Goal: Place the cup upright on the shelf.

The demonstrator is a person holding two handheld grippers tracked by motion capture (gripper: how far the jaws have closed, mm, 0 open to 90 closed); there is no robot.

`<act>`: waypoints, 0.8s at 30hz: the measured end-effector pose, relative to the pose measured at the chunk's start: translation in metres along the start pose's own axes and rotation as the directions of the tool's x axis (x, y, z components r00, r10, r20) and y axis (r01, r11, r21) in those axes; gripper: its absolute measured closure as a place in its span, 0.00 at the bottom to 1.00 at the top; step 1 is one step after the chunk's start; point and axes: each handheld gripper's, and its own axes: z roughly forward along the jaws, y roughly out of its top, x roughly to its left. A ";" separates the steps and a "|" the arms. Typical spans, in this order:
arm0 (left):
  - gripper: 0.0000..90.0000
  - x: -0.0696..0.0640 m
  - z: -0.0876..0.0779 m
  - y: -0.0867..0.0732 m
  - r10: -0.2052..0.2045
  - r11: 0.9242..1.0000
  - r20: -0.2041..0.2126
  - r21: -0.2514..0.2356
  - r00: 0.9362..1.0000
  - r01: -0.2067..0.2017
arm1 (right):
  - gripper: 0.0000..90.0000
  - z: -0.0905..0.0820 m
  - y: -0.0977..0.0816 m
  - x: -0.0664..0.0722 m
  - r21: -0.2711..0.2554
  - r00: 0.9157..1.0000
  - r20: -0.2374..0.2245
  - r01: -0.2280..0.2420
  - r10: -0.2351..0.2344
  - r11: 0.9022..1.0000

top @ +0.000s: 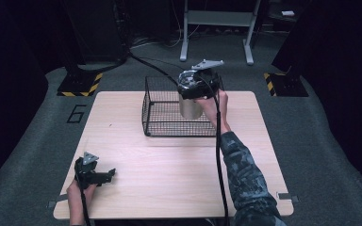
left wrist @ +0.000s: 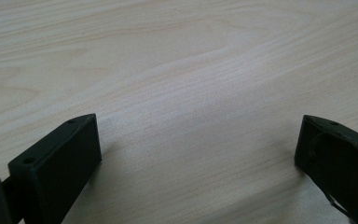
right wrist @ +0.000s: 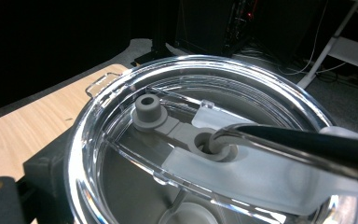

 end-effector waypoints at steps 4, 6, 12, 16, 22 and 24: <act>0.00 0.000 0.000 0.000 0.001 1.000 -0.001 0.002 1.000 -0.001 | 0.04 0.011 0.001 -0.002 0.009 1.000 0.004 -0.022 0.022 1.000; 0.00 0.000 0.000 0.000 0.001 1.000 -0.001 0.003 1.000 -0.001 | 0.04 0.017 0.001 -0.003 0.016 1.000 0.010 -0.023 0.023 1.000; 0.00 0.000 0.000 0.000 0.003 1.000 0.001 0.007 1.000 -0.003 | 0.04 0.033 -0.004 -0.007 0.027 0.999 0.014 -0.031 0.031 0.999; 0.00 0.000 0.000 0.000 0.004 1.000 0.003 0.007 1.000 -0.004 | 0.04 0.041 -0.005 -0.008 0.026 0.999 0.018 -0.038 0.038 0.999; 0.00 0.000 0.000 0.000 0.001 1.000 0.001 0.003 1.000 -0.001 | 0.04 0.057 -0.008 -0.008 0.048 0.999 0.025 -0.045 0.043 0.998; 0.00 0.000 0.000 0.000 0.000 1.000 0.002 0.003 1.000 0.000 | 0.04 0.065 -0.010 -0.010 0.056 0.999 0.028 -0.048 0.047 0.997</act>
